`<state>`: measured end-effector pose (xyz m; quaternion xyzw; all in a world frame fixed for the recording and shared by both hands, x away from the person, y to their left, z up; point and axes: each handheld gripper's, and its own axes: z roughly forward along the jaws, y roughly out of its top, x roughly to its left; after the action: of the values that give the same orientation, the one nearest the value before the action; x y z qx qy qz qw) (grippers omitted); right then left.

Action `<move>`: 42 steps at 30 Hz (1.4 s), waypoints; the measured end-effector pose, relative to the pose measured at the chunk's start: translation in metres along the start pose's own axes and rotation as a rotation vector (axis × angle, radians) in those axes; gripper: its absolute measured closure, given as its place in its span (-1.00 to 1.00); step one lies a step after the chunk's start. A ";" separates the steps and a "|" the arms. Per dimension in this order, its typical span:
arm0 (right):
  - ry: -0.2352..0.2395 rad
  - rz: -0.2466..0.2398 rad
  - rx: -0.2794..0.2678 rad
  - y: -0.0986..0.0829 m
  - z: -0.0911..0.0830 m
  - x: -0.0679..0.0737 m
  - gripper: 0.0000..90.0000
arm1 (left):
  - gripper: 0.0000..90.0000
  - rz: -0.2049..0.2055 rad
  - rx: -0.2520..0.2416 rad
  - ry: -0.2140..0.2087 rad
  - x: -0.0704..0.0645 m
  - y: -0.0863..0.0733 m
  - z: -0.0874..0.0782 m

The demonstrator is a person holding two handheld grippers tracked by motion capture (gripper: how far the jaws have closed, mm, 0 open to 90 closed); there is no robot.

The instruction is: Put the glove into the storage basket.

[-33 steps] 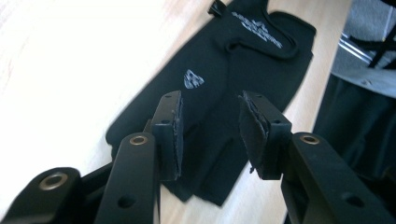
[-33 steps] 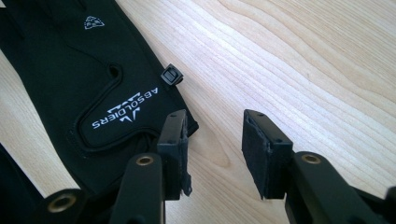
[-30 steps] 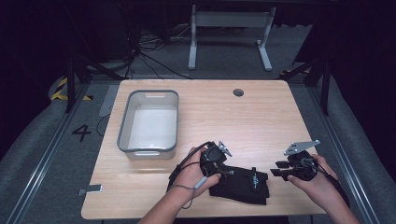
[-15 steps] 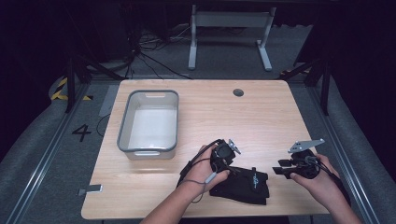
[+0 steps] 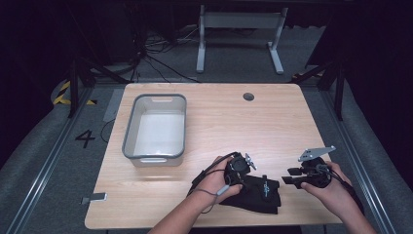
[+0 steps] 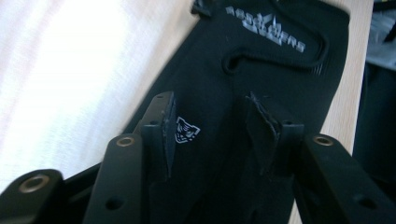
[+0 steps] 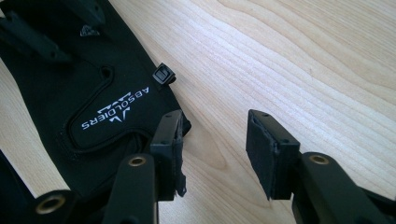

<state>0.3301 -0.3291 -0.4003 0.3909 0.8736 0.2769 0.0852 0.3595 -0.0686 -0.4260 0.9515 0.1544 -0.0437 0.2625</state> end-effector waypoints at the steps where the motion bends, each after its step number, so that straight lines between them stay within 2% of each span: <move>1: 0.000 0.000 0.000 0.000 0.000 0.000 0.26 | 0.15 0.000 0.000 0.000 0.000 0.000 0.000; 6: 0.008 0.008 0.000 0.000 0.001 -0.001 0.23 | 0.02 0.009 0.035 -0.015 -0.003 -0.001 0.007; 12: 0.030 0.014 0.005 0.000 0.003 0.000 0.21 | -0.04 -0.006 0.026 -0.026 -0.002 -0.004 0.010; 17: 0.033 0.016 -0.001 0.000 0.002 0.000 0.21 | -0.20 0.021 0.039 -0.020 -0.008 -0.004 0.013; 18: 0.033 0.018 -0.004 0.000 0.002 -0.001 0.20 | -0.31 0.038 0.048 -0.013 -0.011 -0.003 0.014; 21: 0.034 0.019 -0.004 0.000 0.002 -0.001 0.20 | -0.36 0.039 0.053 -0.007 -0.012 -0.002 0.015; 24: 0.033 0.018 -0.004 0.000 0.002 0.000 0.20 | -0.35 0.039 0.051 -0.006 -0.012 -0.003 0.015; 27: 0.034 0.016 -0.005 0.000 0.002 0.000 0.20 | -0.31 0.055 0.053 0.012 -0.014 -0.002 0.016; 30: 0.037 0.014 -0.003 0.001 0.003 0.000 0.20 | -0.27 0.080 0.068 0.061 -0.019 -0.001 0.018; 35: 0.039 0.006 0.001 0.002 0.005 0.002 0.20 | -0.22 0.086 0.086 0.097 -0.023 0.001 0.019; 38: 0.055 0.007 -0.001 0.001 0.005 0.003 0.20 | -0.11 0.061 0.071 0.085 -0.018 0.001 0.017; 41: 0.056 0.005 -0.008 0.001 0.004 0.004 0.21 | 0.16 0.045 0.059 0.081 -0.014 0.000 0.015; 42: 0.059 0.006 -0.009 0.001 0.003 0.004 0.21 | 0.16 0.036 0.060 0.076 -0.012 -0.001 0.014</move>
<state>0.3295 -0.3243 -0.4019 0.3848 0.8733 0.2926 0.0605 0.3479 -0.0783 -0.4363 0.9625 0.1457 -0.0074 0.2288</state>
